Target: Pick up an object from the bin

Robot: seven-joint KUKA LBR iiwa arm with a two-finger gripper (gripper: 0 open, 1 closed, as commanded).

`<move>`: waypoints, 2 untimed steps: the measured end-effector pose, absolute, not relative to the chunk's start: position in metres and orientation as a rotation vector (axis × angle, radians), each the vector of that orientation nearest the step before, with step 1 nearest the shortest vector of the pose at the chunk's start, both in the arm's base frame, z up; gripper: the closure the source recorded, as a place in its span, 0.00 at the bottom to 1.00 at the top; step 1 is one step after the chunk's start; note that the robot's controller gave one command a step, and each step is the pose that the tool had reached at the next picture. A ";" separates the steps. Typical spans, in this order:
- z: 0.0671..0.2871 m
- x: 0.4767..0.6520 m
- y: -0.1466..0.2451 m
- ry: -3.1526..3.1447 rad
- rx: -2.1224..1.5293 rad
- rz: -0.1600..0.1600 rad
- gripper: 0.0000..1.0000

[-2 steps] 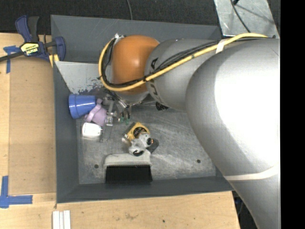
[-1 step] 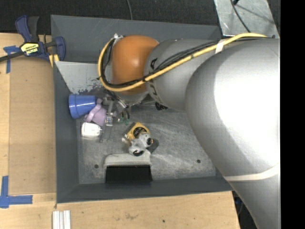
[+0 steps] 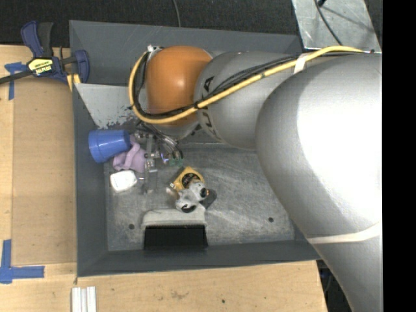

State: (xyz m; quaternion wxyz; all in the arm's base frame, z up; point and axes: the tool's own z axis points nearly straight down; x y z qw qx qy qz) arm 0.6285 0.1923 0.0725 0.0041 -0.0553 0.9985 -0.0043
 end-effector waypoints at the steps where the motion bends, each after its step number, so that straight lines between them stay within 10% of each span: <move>1: 0.076 0.631 0.197 3.120 -0.119 -0.011 1.00; 2: 0.076 0.631 0.197 3.120 -0.119 -0.011 1.00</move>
Offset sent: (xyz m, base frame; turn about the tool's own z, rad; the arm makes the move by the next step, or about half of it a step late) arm 0.0000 0.0000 0.0000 0.0000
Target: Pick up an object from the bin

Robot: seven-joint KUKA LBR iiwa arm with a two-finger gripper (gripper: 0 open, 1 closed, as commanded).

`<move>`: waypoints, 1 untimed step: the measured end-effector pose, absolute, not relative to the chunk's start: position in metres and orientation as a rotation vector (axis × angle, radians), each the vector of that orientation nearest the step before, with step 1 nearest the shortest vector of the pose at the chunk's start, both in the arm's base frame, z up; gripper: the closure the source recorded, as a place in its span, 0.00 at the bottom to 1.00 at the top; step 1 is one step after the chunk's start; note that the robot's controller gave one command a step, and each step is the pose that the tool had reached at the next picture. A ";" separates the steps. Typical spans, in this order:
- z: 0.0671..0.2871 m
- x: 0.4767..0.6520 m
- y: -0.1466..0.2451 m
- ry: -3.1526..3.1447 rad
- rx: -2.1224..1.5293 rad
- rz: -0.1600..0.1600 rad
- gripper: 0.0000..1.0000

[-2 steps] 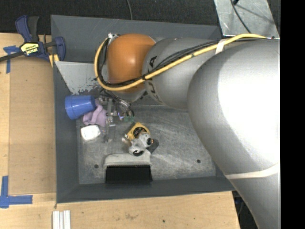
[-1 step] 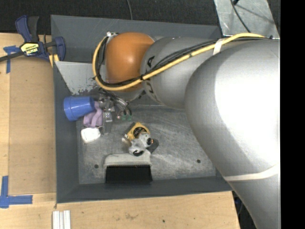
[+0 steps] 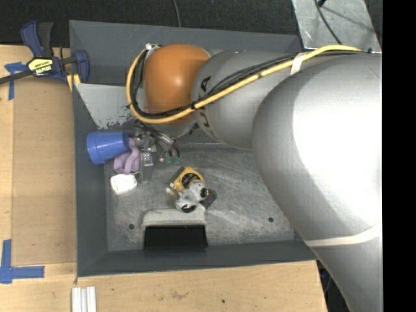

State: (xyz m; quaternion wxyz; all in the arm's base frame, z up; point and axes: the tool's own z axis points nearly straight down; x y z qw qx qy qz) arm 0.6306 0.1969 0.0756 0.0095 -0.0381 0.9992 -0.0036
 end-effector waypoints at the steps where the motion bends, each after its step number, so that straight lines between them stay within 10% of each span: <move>1: 0.177 0.618 0.194 3.138 -0.068 0.000 1.00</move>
Offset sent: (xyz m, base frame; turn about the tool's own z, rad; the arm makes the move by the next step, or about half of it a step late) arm 0.0000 0.0000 0.0000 0.0000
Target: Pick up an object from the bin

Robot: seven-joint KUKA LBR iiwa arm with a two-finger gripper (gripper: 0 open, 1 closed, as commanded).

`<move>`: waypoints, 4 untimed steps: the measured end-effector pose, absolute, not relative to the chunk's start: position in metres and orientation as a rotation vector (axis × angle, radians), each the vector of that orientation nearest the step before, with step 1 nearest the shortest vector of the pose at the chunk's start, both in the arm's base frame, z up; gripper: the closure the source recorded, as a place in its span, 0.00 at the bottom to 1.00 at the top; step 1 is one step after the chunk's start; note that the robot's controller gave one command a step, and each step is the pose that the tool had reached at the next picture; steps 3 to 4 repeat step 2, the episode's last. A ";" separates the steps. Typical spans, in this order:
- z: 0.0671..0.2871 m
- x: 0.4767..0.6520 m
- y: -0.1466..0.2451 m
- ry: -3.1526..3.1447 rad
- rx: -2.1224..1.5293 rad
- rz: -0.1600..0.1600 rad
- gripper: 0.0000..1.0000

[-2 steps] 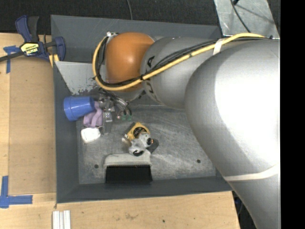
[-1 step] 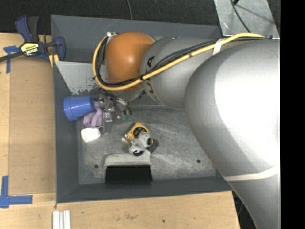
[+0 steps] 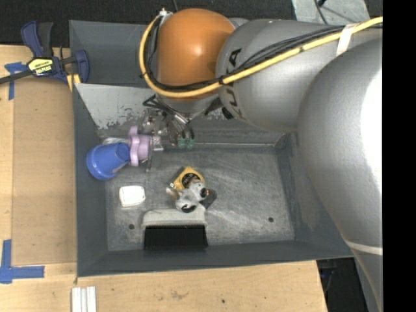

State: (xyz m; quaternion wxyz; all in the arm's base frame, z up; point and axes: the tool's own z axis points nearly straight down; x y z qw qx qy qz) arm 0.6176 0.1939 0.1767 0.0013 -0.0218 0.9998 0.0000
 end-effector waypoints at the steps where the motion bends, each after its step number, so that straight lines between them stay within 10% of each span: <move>1: 0.177 0.618 0.194 3.138 -0.068 0.000 1.00; 2: 0.273 0.614 0.193 3.137 -0.075 0.001 1.00; 4: 0.273 0.614 0.193 3.137 -0.075 0.001 1.00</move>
Offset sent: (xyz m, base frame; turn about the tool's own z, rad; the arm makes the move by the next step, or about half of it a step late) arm -0.0043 -0.0001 0.0957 -0.0044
